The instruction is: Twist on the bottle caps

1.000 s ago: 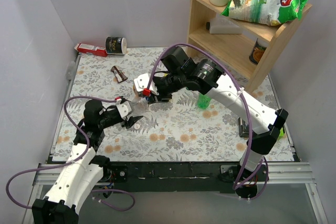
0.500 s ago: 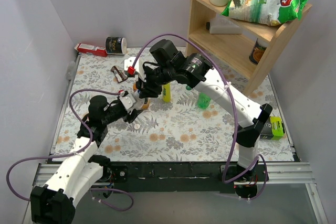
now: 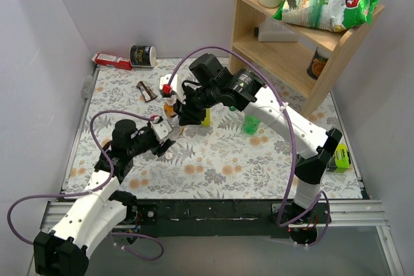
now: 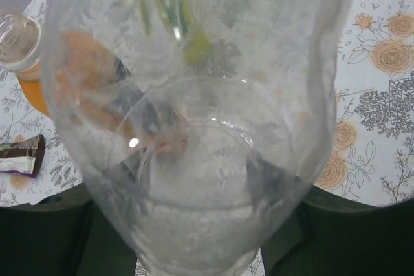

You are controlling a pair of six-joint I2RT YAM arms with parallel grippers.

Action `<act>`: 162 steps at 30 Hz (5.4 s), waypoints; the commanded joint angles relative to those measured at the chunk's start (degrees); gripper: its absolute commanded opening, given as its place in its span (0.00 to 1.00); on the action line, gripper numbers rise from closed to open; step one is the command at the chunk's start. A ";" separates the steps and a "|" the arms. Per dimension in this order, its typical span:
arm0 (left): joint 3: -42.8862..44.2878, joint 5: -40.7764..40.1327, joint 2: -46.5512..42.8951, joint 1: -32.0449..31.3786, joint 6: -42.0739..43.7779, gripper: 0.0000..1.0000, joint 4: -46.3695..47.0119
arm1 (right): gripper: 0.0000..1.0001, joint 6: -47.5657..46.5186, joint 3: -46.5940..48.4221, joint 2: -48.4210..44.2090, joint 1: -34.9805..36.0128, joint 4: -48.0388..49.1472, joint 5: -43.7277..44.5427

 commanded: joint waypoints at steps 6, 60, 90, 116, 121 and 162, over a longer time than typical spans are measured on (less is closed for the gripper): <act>4.16 11.02 -4.14 -1.60 -1.21 0.00 12.58 | 0.16 0.78 -9.94 -0.05 0.20 -12.57 0.18; 9.35 21.83 5.18 -3.62 5.81 0.00 -17.29 | 0.68 -28.39 -12.84 -17.46 0.91 -4.21 -2.54; 9.18 20.43 4.74 -3.71 8.54 0.00 -11.25 | 0.29 -29.82 -13.47 -13.16 2.58 -5.89 -1.75; 7.85 7.67 5.70 -5.29 0.97 0.00 -6.28 | 0.68 -2.46 11.33 -0.99 -6.91 -9.51 -9.23; 9.87 11.99 8.25 -5.29 3.70 0.00 -15.18 | 0.85 -11.14 -3.04 -13.13 -7.00 -2.64 -8.69; 18.32 19.21 13.53 -5.47 13.21 0.00 -23.38 | 0.24 -33.63 -16.03 -15.36 3.90 -4.91 0.53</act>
